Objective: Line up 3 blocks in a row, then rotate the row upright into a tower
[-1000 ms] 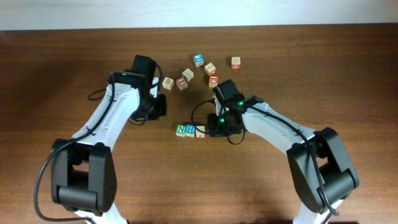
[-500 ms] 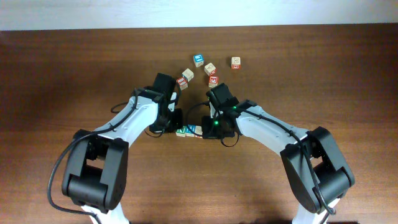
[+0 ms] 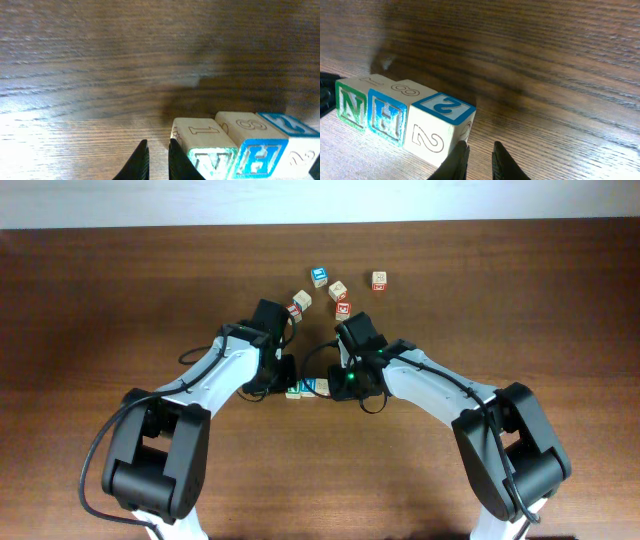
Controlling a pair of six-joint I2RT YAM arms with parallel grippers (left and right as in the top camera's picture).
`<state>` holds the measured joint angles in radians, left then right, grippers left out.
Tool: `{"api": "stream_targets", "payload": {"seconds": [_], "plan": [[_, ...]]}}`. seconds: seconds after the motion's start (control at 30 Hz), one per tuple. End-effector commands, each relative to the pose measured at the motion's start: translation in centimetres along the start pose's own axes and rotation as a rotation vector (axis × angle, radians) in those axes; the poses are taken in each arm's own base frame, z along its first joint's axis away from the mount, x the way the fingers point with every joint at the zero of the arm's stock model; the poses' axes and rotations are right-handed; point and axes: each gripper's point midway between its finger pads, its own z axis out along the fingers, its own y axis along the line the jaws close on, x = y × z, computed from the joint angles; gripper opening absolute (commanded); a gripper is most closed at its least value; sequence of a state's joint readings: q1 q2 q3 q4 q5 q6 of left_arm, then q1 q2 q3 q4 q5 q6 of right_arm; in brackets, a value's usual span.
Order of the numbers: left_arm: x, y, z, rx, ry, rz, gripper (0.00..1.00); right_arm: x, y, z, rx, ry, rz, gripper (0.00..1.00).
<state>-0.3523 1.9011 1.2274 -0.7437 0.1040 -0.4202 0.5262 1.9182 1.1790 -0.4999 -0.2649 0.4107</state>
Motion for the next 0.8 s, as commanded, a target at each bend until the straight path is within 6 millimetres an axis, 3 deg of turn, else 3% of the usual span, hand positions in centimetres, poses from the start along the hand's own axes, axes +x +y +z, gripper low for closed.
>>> {"api": "stream_targets", "payload": {"seconds": [0.0,0.3,0.37,0.47,0.57,0.63,0.7,0.77], "plan": [[-0.5,0.8,0.3,-0.06,-0.031,-0.004,0.18,-0.5,2.0,-0.6,-0.053,0.01,-0.029,0.2],[-1.4,0.6,-0.4,-0.068,-0.055,0.02,0.23,-1.0,1.3,-1.5,0.017,0.014,-0.023,0.26],[-2.1,0.6,-1.3,-0.068,-0.06,0.033,0.24,-1.9,1.9,-2.3,0.012,0.002,-0.027,0.26],[-4.9,1.7,-4.2,-0.066,-0.097,0.022,0.27,-4.4,3.4,-4.8,0.018,-0.048,-0.038,0.26],[-8.4,5.5,-6.7,-0.065,-0.172,-0.092,0.32,-6.1,4.2,-5.3,-0.002,-0.112,0.043,0.18],[-10.9,10.6,-8.9,-0.077,-0.236,-0.217,0.31,-7.8,4.7,-5.8,0.038,-0.195,0.059,0.26],[-11.2,13.8,-9.6,-0.092,-0.247,-0.289,0.31,-9.0,5.7,-6.9,0.076,-0.226,0.043,0.31],[-10.7,14.9,-9.6,-0.102,-0.23,-0.317,0.33,-9.2,6.4,-5.6,0.126,-0.172,0.029,0.31]]}}
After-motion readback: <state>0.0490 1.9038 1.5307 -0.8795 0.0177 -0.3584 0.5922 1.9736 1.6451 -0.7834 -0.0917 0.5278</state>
